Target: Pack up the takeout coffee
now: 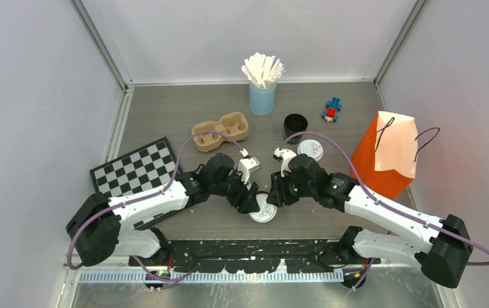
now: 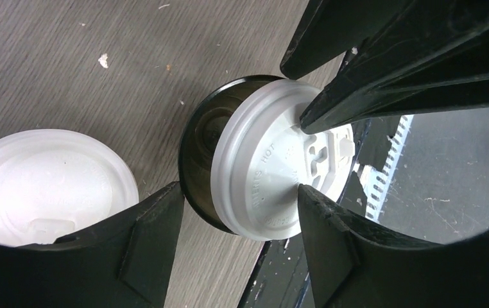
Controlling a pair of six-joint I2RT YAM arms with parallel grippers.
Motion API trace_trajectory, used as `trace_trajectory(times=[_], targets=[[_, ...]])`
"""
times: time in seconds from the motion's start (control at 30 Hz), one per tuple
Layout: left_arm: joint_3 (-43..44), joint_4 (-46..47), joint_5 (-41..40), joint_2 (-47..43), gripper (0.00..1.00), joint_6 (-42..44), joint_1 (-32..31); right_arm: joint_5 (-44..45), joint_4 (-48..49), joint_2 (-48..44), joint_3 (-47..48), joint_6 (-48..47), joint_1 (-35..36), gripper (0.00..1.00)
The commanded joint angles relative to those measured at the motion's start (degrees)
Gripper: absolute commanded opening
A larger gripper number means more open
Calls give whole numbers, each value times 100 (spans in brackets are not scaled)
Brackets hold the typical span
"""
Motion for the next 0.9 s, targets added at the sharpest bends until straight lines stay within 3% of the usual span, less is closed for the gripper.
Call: trace_trajectory(times=[0.0,0.37,0.67,0.87], targets=[[271,-13,-106,103,66,65,-8,211,220,-49,8,86,-36,39],[569,-267,-108,265,56,276,-8,404,202,-145,-24,131,-82,39],[716,-388,-85,340,56,272,-8,433,77,-286,19,129,-86,27],[775,-447,-56,387,55,272,-9,454,15,-208,60,153,-90,25]])
